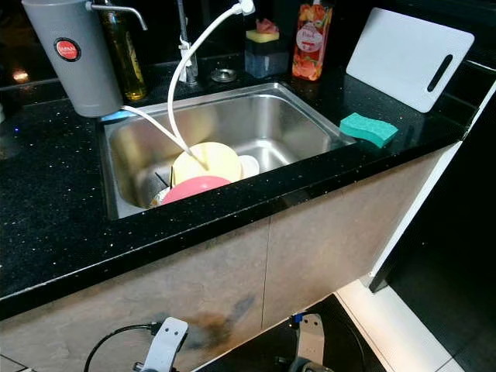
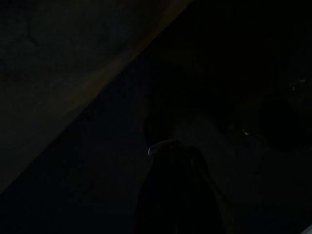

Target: Kitchen organization

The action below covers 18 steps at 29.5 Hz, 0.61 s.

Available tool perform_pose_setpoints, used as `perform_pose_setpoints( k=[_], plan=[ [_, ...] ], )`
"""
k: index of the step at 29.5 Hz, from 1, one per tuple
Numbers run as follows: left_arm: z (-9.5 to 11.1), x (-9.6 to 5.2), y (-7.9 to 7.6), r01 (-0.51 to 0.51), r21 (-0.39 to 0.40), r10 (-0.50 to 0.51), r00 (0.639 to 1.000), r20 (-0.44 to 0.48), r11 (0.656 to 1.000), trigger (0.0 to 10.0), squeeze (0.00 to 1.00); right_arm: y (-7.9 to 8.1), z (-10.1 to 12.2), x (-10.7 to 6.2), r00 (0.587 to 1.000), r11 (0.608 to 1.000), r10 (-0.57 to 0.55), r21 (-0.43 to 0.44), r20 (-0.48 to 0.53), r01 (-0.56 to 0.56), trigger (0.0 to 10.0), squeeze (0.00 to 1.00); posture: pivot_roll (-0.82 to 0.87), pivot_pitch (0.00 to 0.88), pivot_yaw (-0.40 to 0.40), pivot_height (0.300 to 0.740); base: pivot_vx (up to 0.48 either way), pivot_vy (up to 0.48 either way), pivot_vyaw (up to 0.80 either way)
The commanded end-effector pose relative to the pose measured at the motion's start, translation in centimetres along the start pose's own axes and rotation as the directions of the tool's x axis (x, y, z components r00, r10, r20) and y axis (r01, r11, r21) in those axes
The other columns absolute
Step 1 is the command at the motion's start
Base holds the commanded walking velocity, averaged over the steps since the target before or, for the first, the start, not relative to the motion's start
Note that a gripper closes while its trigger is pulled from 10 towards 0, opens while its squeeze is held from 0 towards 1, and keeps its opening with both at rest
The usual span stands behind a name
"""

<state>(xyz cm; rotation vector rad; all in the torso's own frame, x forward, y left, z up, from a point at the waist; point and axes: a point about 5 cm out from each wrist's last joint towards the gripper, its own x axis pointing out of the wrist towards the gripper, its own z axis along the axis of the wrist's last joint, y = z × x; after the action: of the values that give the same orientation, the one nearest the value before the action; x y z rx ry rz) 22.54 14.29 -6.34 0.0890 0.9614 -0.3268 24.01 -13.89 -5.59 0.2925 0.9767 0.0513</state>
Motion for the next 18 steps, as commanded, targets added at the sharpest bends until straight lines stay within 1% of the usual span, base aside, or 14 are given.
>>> perform_pose_setpoints(
  k=[1, 6, 11, 18],
  plan=[
    [-0.96, 0.01, -0.3, 0.0, -0.011, 0.0, 1.0, -0.023, 1.0, 10.0, 0.0, -0.13, -0.52, -0.01, 1.0, 1.0, 0.001, -0.016, -0.027, -0.002, 10.0, 0.0, 0.08, 0.142, -0.015, 0.74, 0.0, 0.0, 0.0],
    [-0.73, 0.09, -0.52, 0.002, -0.008, -0.002, 1.0, -0.021, 1.0, 10.0, 0.0, -0.13, -0.43, -0.01, 1.0, 1.0, 0.0, -0.014, -0.025, 0.0, 10.0, 0.0, 0.08, 0.14, -0.017, 0.74, 0.0, 0.0, 0.0],
    [-0.31, 0.28, -1.11, 0.012, -0.004, -0.012, 1.0, -0.019, 1.0, 10.0, 0.0, -0.2, -0.24, -0.03, 1.0, 1.0, -0.003, -0.007, -0.021, 0.003, 10.0, 0.0, 0.07, 0.136, -0.027, 0.74, 0.0, 0.0, 0.0],
    [-0.35, 0.29, -1.16, 0.012, -0.004, -0.012, 1.0, -0.021, 1.0, 10.0, 0.0, -0.21, -0.21, -0.03, 1.0, 1.0, -0.002, -0.004, -0.022, 0.002, 10.0, 0.0, 0.07, 0.135, -0.03, 0.74, 0.0, 0.0, 0.0]
  ],
)
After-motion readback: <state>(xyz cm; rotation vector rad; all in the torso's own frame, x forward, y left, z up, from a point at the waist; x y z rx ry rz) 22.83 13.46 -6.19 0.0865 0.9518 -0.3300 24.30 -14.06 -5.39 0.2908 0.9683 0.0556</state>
